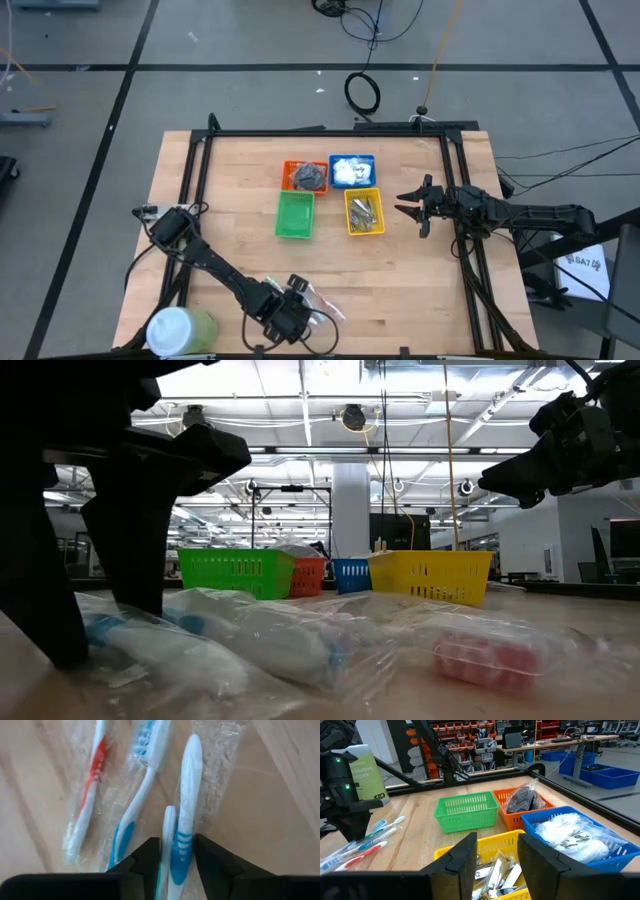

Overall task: Pick & Place Travel size toiletries
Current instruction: Put the blue toothbrush into the green bin

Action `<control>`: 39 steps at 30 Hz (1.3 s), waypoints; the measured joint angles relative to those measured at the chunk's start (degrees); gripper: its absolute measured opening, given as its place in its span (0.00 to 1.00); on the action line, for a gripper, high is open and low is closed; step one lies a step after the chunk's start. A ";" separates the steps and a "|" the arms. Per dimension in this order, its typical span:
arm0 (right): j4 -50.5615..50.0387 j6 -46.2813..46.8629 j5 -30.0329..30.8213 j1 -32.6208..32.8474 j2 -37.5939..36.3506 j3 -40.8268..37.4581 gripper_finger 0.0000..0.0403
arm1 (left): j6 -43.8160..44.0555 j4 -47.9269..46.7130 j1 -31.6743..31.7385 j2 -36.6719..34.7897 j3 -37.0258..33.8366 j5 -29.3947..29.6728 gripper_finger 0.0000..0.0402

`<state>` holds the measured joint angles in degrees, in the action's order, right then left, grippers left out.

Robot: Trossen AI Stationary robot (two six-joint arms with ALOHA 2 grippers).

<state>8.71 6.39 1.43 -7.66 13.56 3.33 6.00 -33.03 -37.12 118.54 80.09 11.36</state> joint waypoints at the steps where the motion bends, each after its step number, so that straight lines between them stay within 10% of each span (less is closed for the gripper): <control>1: 0.00 0.02 0.00 0.00 0.00 0.00 0.32 | 0.06 -0.05 -0.14 0.00 0.02 1.00 0.33; 15: 0.00 0.02 -0.01 0.00 0.00 0.00 0.32 | 3.50 -1.49 -0.75 -0.20 0.14 0.85 0.63; 39: -0.01 0.00 0.00 0.00 0.00 0.00 0.32 | 2.06 -1.13 -3.34 0.33 0.23 -4.77 0.35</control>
<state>8.70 6.39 1.43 -7.66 13.56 3.33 8.05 -34.16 -40.46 118.87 80.32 6.59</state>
